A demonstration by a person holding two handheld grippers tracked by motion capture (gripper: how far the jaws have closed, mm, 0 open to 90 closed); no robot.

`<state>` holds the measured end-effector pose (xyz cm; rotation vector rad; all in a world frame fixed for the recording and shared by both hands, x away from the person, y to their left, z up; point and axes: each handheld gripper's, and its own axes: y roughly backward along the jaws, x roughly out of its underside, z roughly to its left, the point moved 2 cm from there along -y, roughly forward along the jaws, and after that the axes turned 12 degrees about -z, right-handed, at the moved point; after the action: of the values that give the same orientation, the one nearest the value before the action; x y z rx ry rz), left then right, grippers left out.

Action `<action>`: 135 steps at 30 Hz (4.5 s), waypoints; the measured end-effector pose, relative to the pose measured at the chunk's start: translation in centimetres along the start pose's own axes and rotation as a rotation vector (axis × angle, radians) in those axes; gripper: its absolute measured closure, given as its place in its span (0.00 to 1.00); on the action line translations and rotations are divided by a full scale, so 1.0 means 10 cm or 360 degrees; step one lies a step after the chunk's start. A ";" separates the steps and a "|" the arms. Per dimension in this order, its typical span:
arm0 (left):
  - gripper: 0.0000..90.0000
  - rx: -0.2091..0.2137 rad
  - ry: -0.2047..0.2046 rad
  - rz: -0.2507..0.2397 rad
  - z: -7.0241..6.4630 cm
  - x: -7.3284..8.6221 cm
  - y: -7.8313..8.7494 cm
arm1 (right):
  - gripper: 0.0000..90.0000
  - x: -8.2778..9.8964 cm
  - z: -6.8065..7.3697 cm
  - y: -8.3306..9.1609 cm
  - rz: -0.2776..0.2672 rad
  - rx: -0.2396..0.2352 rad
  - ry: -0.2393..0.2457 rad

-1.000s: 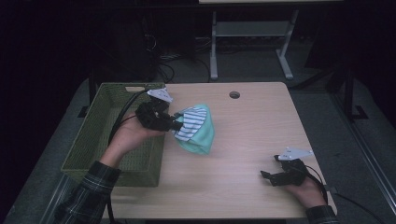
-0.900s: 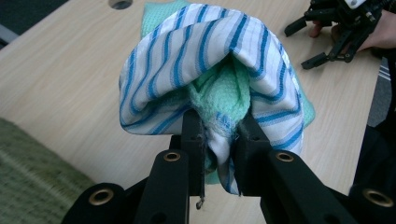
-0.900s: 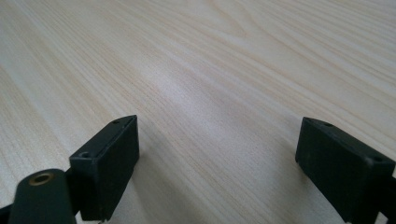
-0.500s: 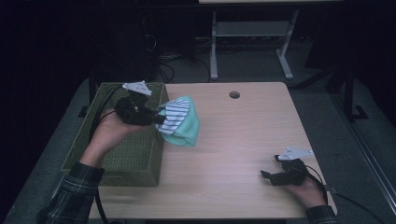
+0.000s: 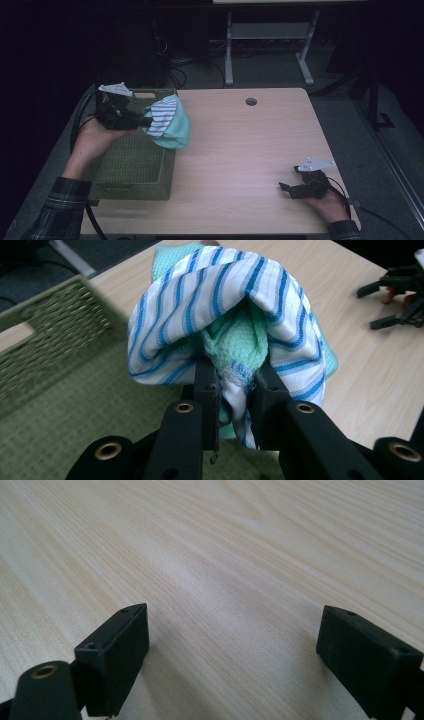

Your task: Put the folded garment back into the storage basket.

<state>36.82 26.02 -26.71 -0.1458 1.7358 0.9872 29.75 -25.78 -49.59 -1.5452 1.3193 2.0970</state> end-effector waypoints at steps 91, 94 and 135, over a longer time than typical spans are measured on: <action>0.72 -0.0366 0.0221 0.0683 0.93 1.54 -0.60 | 0.15 0.00 -0.01 0.00 -0.0003 0.0012 0.0003; 0.64 -0.0351 0.0255 0.0637 0.94 1.52 -0.54 | 0.15 0.00 -0.01 0.00 -0.0006 0.0014 0.0000; 0.18 -0.0268 0.0186 0.0025 0.38 0.66 -0.19 | 0.15 0.00 -0.01 0.00 -0.0005 0.0020 -0.0006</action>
<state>37.91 29.69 -33.56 -0.3037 1.7604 1.1557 29.82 -25.85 -49.60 -1.5365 1.3254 2.0845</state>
